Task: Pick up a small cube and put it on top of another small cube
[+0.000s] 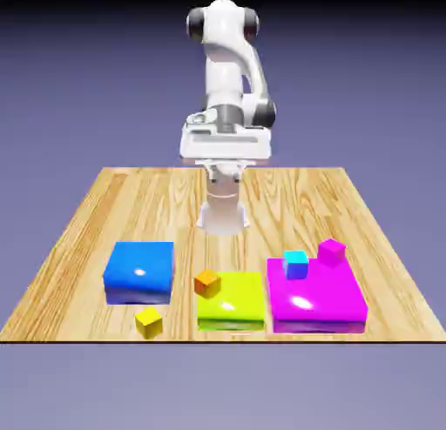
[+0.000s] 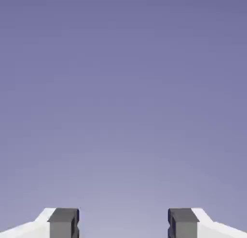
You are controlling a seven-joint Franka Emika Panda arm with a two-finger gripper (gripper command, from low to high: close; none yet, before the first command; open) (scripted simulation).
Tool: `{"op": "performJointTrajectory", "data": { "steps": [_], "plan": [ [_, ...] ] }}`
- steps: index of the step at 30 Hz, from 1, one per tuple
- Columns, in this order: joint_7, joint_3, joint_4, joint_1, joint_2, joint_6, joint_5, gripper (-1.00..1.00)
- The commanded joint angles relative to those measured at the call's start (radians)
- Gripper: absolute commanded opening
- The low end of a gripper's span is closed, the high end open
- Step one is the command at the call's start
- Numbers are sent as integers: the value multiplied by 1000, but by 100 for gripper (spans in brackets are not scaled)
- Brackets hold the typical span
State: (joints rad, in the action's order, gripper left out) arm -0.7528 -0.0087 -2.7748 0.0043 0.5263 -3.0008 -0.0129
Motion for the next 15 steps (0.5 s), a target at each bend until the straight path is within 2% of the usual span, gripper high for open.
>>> {"op": "performJointTrajectory", "data": {
  "steps": [1, 15],
  "plan": [
    [-10, -7, 29, -6, -36, 30, -11, 0],
    [-147, -108, 438, -96, -544, 450, -161, 0]
  ]
}}
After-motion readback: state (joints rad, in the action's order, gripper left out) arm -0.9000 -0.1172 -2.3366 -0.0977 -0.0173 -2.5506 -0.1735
